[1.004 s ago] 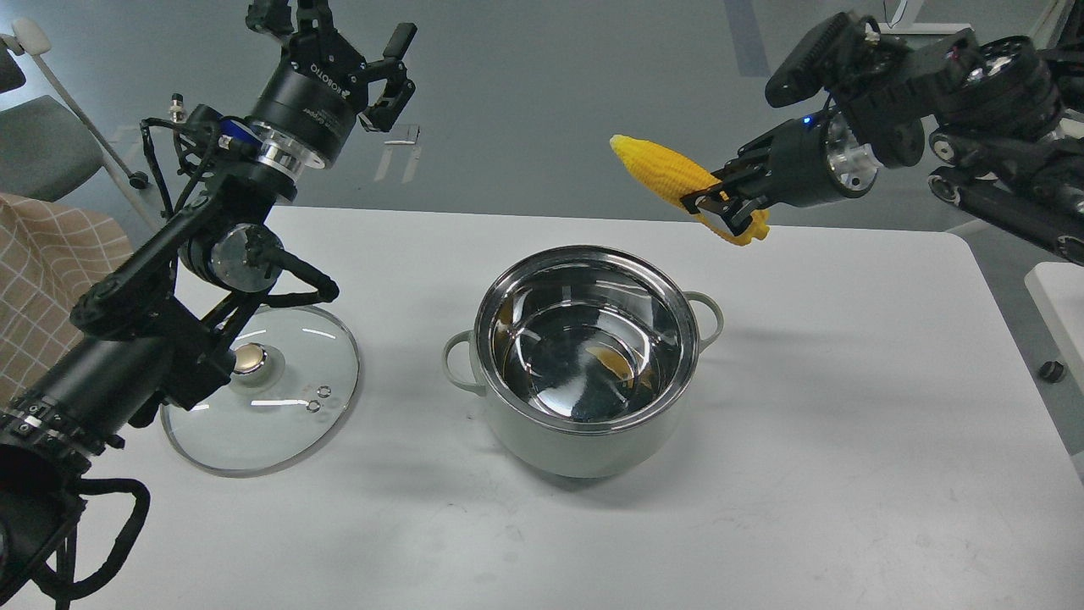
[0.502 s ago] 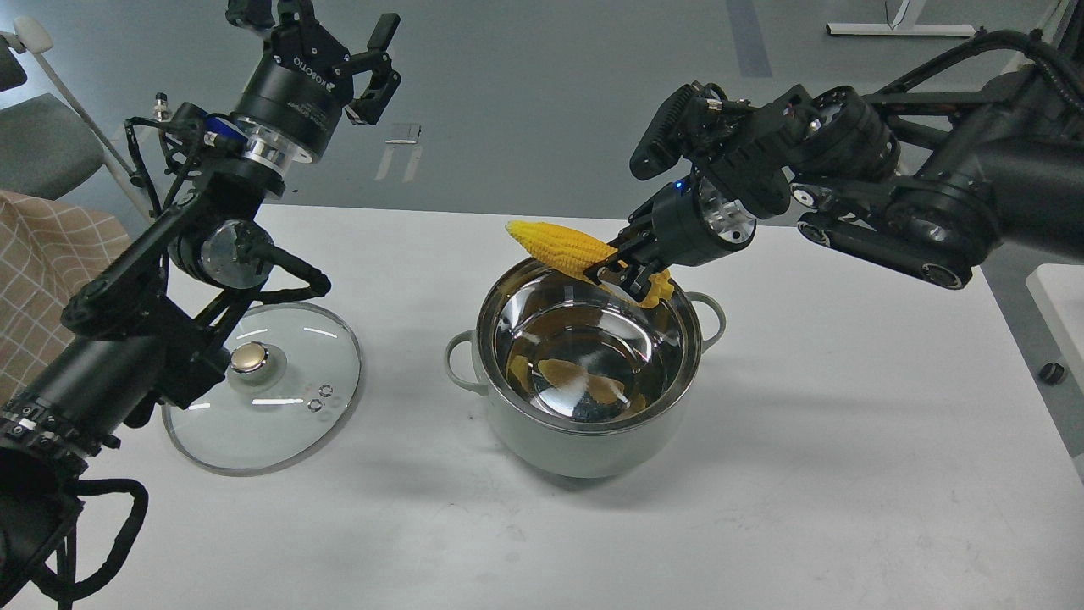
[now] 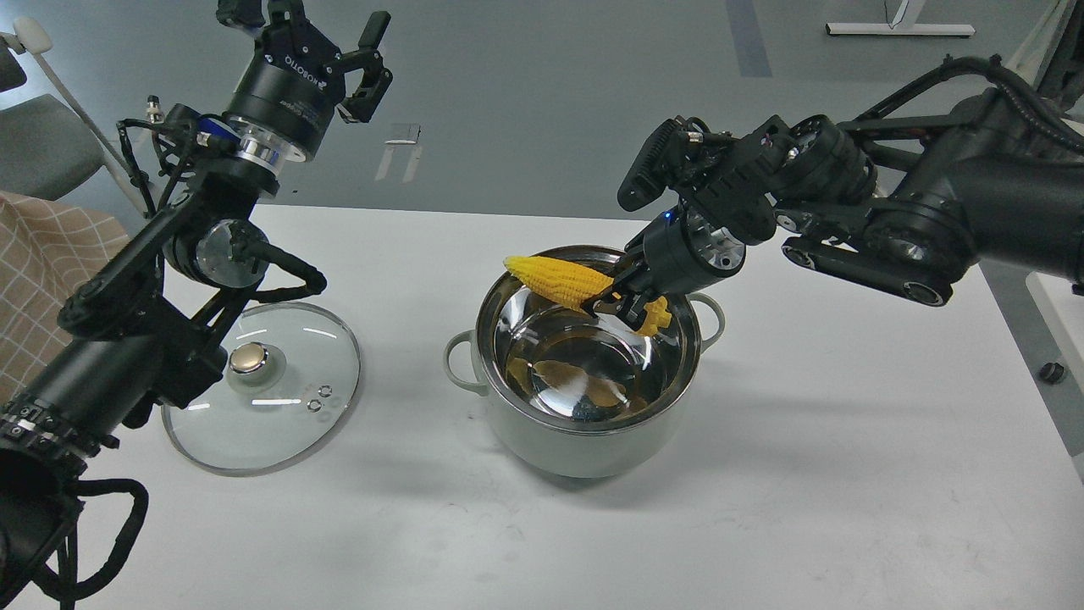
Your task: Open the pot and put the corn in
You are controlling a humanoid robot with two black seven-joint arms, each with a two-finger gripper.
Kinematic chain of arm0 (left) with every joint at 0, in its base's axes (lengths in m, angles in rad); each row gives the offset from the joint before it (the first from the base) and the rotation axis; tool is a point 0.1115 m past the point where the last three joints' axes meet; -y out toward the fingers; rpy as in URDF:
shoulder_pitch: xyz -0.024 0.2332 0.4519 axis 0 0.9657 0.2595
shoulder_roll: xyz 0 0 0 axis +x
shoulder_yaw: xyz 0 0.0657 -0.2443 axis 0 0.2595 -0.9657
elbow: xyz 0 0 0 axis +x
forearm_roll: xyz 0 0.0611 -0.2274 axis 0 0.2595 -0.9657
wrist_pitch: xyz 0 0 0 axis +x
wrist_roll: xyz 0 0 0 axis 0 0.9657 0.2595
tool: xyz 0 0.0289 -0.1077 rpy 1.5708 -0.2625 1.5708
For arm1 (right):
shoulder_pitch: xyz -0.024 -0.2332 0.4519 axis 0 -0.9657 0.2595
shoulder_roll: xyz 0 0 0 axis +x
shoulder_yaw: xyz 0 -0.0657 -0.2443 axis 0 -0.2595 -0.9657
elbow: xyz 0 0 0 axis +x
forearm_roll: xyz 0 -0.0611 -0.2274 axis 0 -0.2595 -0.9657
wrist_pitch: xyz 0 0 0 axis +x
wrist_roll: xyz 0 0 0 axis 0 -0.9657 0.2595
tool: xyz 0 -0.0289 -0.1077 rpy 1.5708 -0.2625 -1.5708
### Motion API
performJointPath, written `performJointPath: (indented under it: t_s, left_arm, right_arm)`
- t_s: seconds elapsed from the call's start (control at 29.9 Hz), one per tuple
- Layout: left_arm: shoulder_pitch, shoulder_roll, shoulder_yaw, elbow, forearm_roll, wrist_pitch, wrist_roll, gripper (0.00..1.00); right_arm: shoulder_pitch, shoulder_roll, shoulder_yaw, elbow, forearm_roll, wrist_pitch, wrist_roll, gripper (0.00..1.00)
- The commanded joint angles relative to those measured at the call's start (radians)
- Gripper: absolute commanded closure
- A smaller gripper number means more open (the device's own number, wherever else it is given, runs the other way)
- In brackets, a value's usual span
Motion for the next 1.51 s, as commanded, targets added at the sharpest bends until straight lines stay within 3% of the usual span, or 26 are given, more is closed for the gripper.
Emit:
performJointPath:
  t_s: [0.0,0.3,0.33,0.47,0.54,0.87,0.97,1.17,1.24,1.3,1.4,1.47]
  left_arm:
    - [0.0,0.001,-0.002,0.0,0.0,0.0,0.0,0.02]
    - [0.0,0.005,-0.002,0.002,0.0,-0.002,0.0,0.02]
    - [0.0,0.008,-0.002,0.002,0.0,-0.002,0.0,0.02]
    - [0.0,0.01,-0.002,0.003,0.0,-0.002,0.0,0.02]
    - [0.0,0.011,-0.002,0.003,0.0,-0.002,0.0,0.02]
    - [0.005,0.042,0.003,0.005,0.003,0.017,-0.002,0.02]
    - [0.012,0.059,0.003,0.005,0.003,0.012,-0.003,0.02]
    - [0.034,0.087,0.02,0.005,0.015,-0.029,0.0,0.02]
    - [0.04,0.09,0.023,0.006,0.04,-0.07,0.023,0.02]
    - [0.046,0.082,0.031,0.032,0.067,-0.119,0.105,0.02]
    - [0.043,0.067,0.034,0.089,0.071,-0.133,0.164,0.02]
    - [0.043,0.044,0.032,0.147,0.071,-0.141,0.169,0.02]
  right_arm:
    - [-0.005,0.007,-0.006,0.002,0.0,0.0,0.0,0.49]
    - [-0.009,0.007,-0.006,0.008,0.032,-0.003,0.0,0.27]
    - [-0.009,0.007,-0.006,0.011,0.041,-0.003,0.0,0.21]
    - [-0.009,0.005,-0.006,0.011,0.043,-0.003,0.0,0.15]
    - [-0.009,0.004,0.0,0.011,0.045,-0.005,0.0,0.05]
    - [-0.002,-0.16,0.175,-0.046,0.212,-0.04,0.0,0.0]
    - [-0.023,-0.231,0.231,-0.054,0.294,-0.077,0.0,0.0]
    - [-0.202,-0.237,0.414,-0.19,0.521,-0.221,0.0,0.0]
    - [-0.262,-0.236,0.503,-0.231,0.603,-0.265,0.0,0.0]
    - [-0.357,-0.224,0.608,-0.283,0.733,-0.282,0.0,0.0]
    - [-0.444,-0.175,0.682,-0.337,0.86,-0.282,0.0,0.0]
    - [-0.492,-0.144,0.719,-0.363,0.934,-0.282,0.0,0.0]
